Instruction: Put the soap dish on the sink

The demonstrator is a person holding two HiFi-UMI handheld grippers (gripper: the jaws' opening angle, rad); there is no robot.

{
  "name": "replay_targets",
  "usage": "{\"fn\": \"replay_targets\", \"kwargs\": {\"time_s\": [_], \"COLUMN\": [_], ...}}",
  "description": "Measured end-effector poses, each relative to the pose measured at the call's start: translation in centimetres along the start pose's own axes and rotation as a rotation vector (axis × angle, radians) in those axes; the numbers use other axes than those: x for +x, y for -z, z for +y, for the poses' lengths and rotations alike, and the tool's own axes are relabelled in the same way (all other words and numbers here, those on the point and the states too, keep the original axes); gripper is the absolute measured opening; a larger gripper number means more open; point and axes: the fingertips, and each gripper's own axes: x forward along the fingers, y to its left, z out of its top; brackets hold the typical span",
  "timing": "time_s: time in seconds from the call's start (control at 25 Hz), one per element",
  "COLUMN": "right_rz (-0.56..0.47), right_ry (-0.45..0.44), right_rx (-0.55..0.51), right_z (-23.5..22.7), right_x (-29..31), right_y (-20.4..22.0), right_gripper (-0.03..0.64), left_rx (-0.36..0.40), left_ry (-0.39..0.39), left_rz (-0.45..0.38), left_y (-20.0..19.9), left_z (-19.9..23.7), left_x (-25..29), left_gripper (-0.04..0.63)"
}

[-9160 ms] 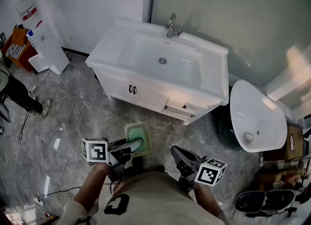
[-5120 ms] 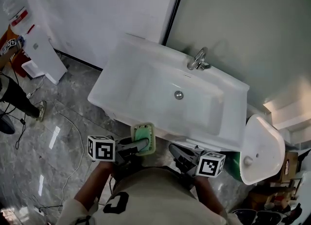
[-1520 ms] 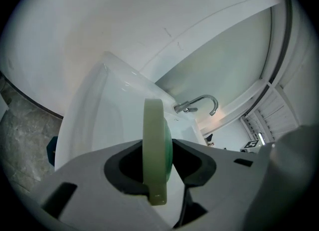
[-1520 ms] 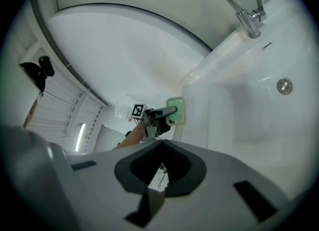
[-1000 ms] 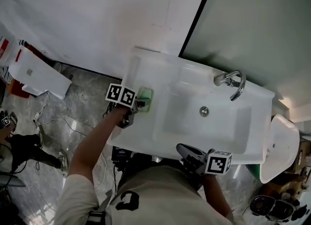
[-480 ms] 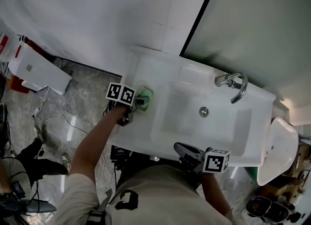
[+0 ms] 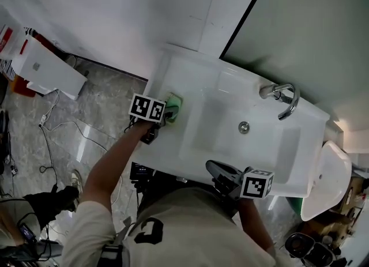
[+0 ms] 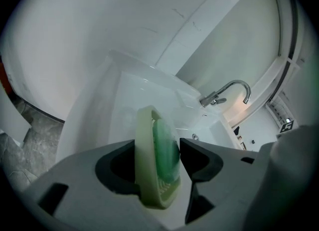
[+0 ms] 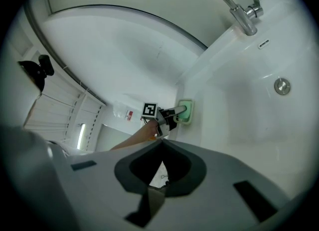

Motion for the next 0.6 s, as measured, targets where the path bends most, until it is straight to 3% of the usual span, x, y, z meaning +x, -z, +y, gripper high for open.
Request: {"fn": "replay_targets", "kwargs": {"time_s": [0.32, 0.6], "right_rz": [0.017, 0.013], "right_ry": [-0.011, -0.007], "right_rx": [-0.005, -0.009], "right_z": [0.0, 0.2], "right_x": [0.2, -0.1], "right_y": [0.5, 0.4], "right_gripper": [0.009, 0.009], "left_rx": [0.142, 0.203], "left_ry": [-0.168, -0.207], "left_rz": [-0.042, -0.022], "left_y": [-0.4, 0.0], "left_z": [1.8, 1.7], "left_x": [-1.1, -0.8], "left_gripper": [0.31, 0.304]}}
